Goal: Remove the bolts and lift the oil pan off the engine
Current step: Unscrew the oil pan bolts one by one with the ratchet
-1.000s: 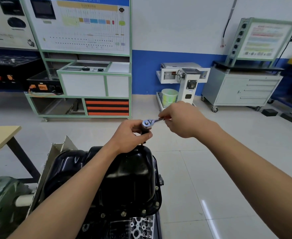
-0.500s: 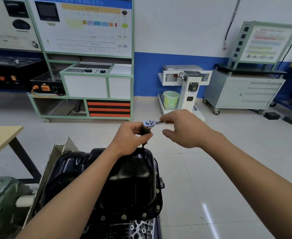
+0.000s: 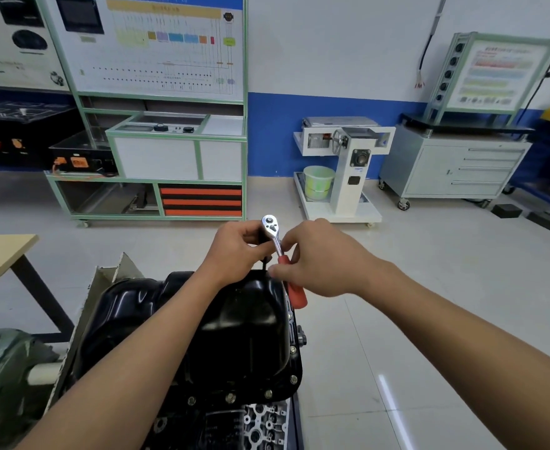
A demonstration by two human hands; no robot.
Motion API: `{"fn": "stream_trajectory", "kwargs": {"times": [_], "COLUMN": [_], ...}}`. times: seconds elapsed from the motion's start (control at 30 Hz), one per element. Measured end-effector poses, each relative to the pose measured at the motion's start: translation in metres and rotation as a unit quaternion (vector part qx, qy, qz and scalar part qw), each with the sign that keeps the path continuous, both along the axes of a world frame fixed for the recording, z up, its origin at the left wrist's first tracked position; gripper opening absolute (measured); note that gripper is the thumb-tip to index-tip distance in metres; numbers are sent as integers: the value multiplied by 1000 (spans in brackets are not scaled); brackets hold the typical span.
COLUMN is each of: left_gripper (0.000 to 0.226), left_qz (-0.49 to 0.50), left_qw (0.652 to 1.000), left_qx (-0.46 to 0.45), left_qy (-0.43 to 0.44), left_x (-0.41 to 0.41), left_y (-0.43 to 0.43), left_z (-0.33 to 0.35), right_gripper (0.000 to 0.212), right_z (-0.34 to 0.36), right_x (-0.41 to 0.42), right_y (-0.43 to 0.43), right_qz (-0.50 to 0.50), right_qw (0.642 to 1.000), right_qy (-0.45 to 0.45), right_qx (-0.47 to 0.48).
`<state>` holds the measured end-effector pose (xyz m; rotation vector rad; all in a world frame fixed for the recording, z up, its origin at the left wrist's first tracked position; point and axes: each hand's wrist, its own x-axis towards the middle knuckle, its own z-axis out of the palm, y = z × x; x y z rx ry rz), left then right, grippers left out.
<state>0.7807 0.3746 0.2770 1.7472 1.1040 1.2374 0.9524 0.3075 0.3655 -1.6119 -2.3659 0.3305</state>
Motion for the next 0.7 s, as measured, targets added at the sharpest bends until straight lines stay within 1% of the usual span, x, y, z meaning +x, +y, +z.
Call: {"fn": "stream_trajectory", "kwargs": {"times": [0.07,0.13,0.23,0.27,0.43,0.5,0.6,0.67,0.7], "left_gripper": [6,7,15,18,18,14,15,21,20], "left_qz": [-6,-21,-42,-40,-29,-40,-52,-42,-37], "left_qw": [1000,1000,999,999,1000,999,998,999,999], "left_qx": [1,3,0,-2,0,1,5,4,5], "left_qy": [-11,-20,-21,-15,11,24,38,35,33], "left_x": [1,1,2,2,3,2,0,0,0], "left_y": [-1,-3,-3,-2,0,-1,-2,-2,-2], "left_z": [1,3,3,3,3,3,3,3,3], "right_gripper": [22,20,10,11,29,39,59,64,65], "right_z": [5,9,13,16,19,17,6,-2,-5], "right_x": [6,11,19,20,27,29,27,24,24], "right_y": [3,7,15,19,32,35,39,40,41], "right_qz": [6,9,3,-3,-29,-48,-67,-40,-26], "right_qw": [999,999,999,999,993,989,989,992,992], "right_qy": [13,-2,-17,-22,-107,-130,-111,-103,-104], "right_qx": [-30,-39,-49,-48,27,52,64,64,62]}}
